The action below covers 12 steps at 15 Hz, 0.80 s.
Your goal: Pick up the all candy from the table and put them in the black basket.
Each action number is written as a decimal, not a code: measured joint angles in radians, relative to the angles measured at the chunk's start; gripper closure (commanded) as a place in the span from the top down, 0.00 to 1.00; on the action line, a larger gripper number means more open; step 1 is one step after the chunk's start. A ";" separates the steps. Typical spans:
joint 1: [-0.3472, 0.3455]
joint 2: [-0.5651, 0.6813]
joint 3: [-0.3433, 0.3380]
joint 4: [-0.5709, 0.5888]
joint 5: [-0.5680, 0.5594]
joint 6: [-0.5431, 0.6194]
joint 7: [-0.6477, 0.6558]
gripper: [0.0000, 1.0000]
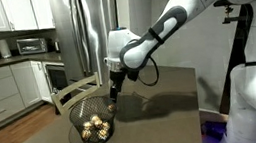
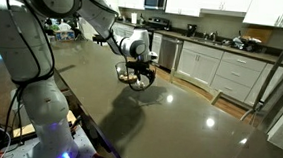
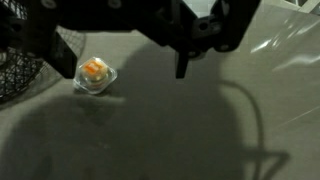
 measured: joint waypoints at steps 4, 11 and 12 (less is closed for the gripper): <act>0.003 0.005 0.002 0.004 -0.005 0.000 0.006 1.00; 0.008 0.007 0.022 0.004 0.030 -0.008 0.000 1.00; 0.009 0.009 0.024 0.005 0.049 -0.013 -0.009 1.00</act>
